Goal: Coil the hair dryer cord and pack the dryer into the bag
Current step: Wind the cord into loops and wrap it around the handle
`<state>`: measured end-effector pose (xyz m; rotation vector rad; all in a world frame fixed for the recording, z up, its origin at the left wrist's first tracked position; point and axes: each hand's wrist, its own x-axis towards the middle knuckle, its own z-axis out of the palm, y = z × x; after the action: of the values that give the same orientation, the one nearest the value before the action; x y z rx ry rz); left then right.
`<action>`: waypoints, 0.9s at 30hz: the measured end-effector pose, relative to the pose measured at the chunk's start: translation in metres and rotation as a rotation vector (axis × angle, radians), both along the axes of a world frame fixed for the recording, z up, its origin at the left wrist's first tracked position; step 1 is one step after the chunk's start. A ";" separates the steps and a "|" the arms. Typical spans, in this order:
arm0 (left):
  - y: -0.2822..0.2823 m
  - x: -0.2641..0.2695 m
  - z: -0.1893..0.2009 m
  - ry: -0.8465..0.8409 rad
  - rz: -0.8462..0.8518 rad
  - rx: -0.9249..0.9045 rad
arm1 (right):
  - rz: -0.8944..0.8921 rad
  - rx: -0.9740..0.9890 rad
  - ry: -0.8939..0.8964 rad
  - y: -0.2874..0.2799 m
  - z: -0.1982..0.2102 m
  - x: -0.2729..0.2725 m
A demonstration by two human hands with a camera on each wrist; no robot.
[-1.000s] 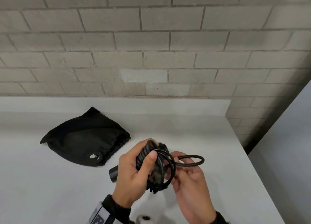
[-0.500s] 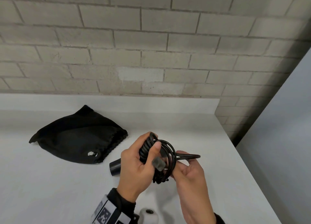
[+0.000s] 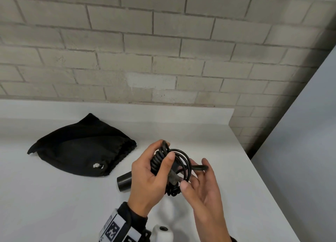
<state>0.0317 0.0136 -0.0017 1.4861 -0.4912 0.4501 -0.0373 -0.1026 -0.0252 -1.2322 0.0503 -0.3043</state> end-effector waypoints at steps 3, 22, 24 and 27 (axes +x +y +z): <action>-0.005 -0.003 -0.001 0.032 -0.035 0.011 | 0.084 -0.084 -0.036 -0.004 0.005 0.001; -0.024 0.002 -0.005 0.107 0.110 -0.098 | 0.036 -0.259 -0.084 -0.009 0.025 0.009; -0.024 0.003 -0.004 0.126 0.094 -0.120 | -0.063 -0.209 -0.102 -0.008 0.019 0.009; -0.026 0.002 -0.005 0.140 0.083 -0.127 | -0.293 -0.192 -0.196 -0.002 0.009 0.008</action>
<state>0.0339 -0.0128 -0.0064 1.4079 -0.2863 0.4304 -0.0294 -0.1046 -0.0162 -1.3806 0.0325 -0.6972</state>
